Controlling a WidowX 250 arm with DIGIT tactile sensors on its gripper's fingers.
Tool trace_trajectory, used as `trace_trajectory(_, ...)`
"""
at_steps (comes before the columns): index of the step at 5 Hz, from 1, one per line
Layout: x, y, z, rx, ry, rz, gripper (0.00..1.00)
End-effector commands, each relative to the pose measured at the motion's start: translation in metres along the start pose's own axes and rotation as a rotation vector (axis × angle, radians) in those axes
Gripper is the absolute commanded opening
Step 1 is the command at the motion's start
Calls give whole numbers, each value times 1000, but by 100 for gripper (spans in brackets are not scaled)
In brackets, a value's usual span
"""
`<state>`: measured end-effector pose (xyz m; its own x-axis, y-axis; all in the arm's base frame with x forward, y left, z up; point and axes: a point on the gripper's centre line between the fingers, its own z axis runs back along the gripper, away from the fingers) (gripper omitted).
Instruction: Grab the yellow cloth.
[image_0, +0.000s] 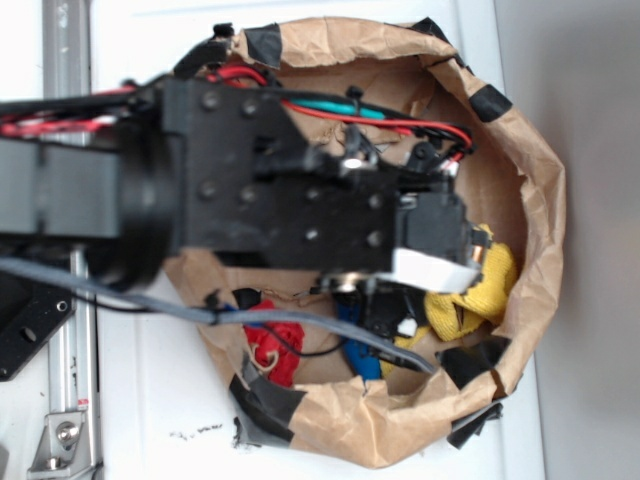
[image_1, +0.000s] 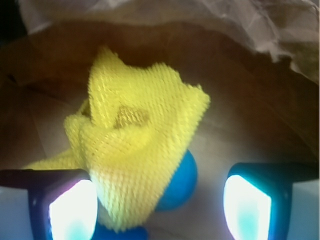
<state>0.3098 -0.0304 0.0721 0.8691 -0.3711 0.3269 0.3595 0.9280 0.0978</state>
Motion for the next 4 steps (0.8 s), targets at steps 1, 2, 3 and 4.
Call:
trace_trajectory(1, 26, 4, -30, -135, 12, 4, 0)
trace_trajectory(2, 26, 5, -36, -153, 42, 14, 0)
trace_trajectory(3, 27, 6, -37, -152, 62, 24, 0)
trace_trajectory(4, 22, 7, -16, -149, 40, 27, 29)
